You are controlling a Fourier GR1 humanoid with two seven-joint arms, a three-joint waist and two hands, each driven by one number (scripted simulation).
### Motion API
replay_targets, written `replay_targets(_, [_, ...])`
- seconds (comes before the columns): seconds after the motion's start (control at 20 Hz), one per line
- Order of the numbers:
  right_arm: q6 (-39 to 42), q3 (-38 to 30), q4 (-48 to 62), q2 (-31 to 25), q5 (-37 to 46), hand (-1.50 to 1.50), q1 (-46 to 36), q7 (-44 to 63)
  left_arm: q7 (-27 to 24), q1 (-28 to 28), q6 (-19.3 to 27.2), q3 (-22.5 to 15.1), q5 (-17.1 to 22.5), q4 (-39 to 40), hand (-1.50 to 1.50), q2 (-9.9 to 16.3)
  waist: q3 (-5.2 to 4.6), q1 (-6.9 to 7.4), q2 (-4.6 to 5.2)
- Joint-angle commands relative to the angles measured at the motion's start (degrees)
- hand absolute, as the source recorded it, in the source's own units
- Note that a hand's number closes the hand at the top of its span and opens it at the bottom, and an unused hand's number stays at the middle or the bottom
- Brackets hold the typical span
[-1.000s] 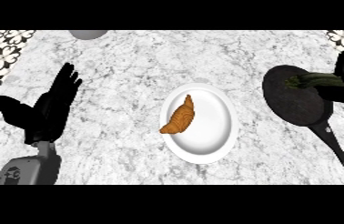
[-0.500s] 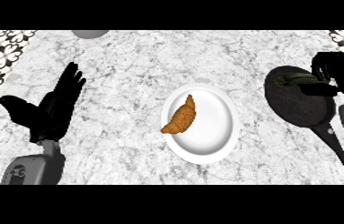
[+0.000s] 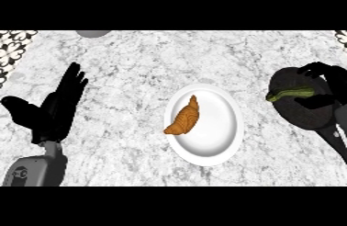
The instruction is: Pick the squash from the plate and place it in the pan
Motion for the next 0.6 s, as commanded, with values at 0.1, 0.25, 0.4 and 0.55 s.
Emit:
replay_targets(0.1, [0.58,-3.34,7.8,-0.18,-3.51,-1.5,-3.66,-6.77,0.31,-0.48,1.05,-1.29,-1.25,0.45,0.0,-1.69,-0.01,-0.67,-0.16])
replay_targets(0.25, [4.37,-9.79,7.75,-2.61,-10.67,-1.5,-1.8,-13.88,0.04,-2.31,-1.32,2.59,0.96,2.6,0.0,2.02,0.06,-0.98,0.09])
replay_targets(0.4, [11.07,-14.66,10.11,-5.52,-15.88,-1.5,-3.54,-13.62,-0.63,-2.33,-0.8,1.45,0.45,2.28,0.0,0.67,0.09,-0.98,0.14])
replay_targets(0.55, [19.61,-17.97,12.23,-10.42,-19.67,-1.5,-2.71,-14.34,1.58,-1.6,1.38,-0.03,-0.93,-0.08,0.0,-0.76,0.09,-1.27,-0.13])
